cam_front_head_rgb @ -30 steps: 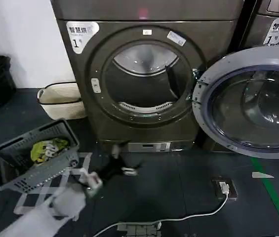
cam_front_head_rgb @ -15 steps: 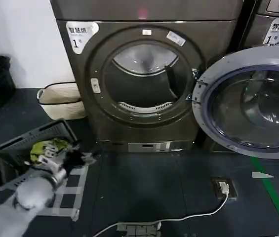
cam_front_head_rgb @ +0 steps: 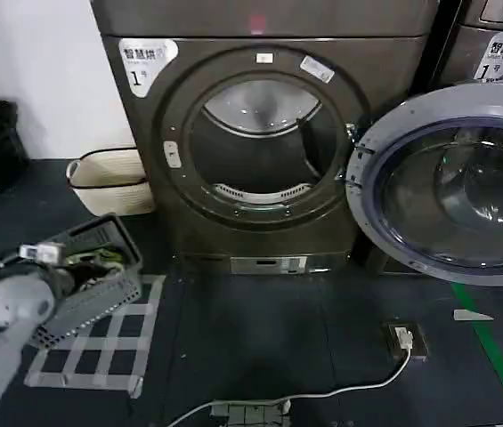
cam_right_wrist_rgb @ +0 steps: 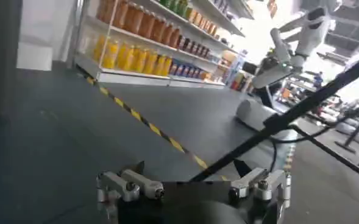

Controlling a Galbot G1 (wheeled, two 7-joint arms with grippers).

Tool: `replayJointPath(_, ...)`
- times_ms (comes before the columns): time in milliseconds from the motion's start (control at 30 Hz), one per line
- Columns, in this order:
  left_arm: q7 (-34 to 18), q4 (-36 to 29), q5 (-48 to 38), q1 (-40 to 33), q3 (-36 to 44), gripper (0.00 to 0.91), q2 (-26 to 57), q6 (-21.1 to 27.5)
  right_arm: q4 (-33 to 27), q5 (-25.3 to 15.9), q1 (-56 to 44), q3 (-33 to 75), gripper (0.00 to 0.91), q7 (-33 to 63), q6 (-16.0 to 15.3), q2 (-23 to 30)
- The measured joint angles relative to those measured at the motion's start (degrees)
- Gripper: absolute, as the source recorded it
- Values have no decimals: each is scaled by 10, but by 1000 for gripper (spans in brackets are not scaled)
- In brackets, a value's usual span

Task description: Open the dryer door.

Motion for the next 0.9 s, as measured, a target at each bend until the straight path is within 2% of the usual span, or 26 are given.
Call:
replayJointPath(267,-15,86,1,-73,5,907,-4,0,0,-2,-2,0,907,9,-4,10)
replayJointPath(467,-29,136,0,-92,22,907,1,0,-1,1,-4,3,907,12,-2,15)
replayJointPath(900,-41,164,-28,-85,30,907,3,0,0,2,-2,3,907,10,1,17)
